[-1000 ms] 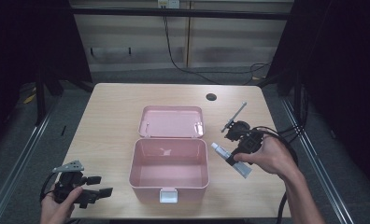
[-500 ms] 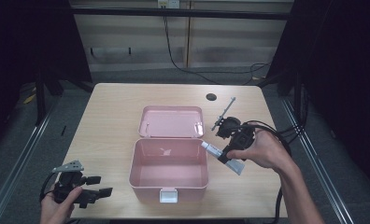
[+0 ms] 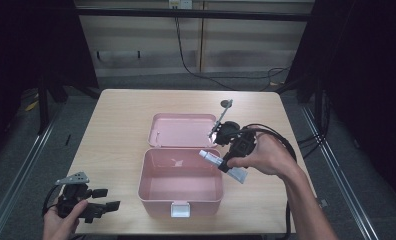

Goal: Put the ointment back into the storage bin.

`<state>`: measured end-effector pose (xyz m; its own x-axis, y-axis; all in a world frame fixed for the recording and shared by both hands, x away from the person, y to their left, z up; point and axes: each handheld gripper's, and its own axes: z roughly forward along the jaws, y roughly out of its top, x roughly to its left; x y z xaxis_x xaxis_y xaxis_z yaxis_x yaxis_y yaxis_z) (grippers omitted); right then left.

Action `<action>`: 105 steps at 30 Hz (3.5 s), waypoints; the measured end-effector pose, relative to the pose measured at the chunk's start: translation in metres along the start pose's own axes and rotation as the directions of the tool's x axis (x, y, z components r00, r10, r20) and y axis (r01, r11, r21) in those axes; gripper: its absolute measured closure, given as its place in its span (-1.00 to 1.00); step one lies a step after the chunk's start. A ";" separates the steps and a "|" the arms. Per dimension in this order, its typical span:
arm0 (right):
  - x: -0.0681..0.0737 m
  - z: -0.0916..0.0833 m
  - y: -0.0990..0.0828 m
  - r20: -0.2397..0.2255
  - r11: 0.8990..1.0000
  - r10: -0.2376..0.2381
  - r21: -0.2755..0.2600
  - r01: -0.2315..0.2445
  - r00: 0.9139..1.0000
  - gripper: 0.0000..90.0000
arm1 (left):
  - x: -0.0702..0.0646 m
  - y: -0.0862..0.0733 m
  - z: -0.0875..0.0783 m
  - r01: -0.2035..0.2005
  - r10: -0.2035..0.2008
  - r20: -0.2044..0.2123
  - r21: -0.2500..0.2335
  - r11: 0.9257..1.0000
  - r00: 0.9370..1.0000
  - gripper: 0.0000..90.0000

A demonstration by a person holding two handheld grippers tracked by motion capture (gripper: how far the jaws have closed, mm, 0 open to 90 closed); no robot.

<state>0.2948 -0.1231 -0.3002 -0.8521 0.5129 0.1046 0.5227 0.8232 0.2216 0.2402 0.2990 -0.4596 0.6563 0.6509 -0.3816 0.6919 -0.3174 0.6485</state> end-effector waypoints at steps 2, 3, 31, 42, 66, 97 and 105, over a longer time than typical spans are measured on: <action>0.003 0.003 0.005 -0.005 1.000 -0.015 0.007 0.015 1.000 0.57 | -0.001 0.000 0.000 0.005 -0.005 0.005 -0.002 1.000 1.000 -0.55; 0.004 0.004 0.008 -0.006 1.000 -0.021 0.007 0.021 1.000 0.57 | -0.001 0.000 0.000 -0.001 0.001 0.002 0.001 1.000 1.000 -0.55; 0.030 0.053 0.059 -0.088 0.981 -0.174 0.067 0.180 0.981 0.57 | -0.001 0.000 0.001 -0.003 0.003 0.009 0.000 1.000 1.000 -0.55; 0.037 0.075 0.067 -0.113 0.975 -0.191 0.089 0.201 0.975 0.57 | -0.002 0.000 0.000 -0.008 0.008 0.010 -0.001 1.000 1.000 -0.55; 0.038 0.116 0.058 -0.179 0.953 -0.239 0.143 0.265 0.954 0.57 | -0.002 0.000 0.001 -0.003 0.003 0.016 -0.002 1.000 1.000 -0.55; 0.039 0.144 0.061 -0.243 0.937 -0.256 0.178 0.302 0.936 0.56 | -0.002 0.001 0.000 -0.008 0.008 0.017 -0.003 1.000 1.000 -0.56; 0.038 0.142 0.061 -0.249 0.938 -0.254 0.172 0.300 0.935 0.58 | -0.002 0.001 0.000 -0.008 0.008 0.018 -0.004 1.000 1.000 -0.56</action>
<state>0.2979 -0.0186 -0.4200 -0.9359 0.2100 0.2827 0.2391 0.9683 0.0721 0.2395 0.2973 -0.4587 0.6673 0.6356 -0.3882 0.6855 -0.3202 0.6539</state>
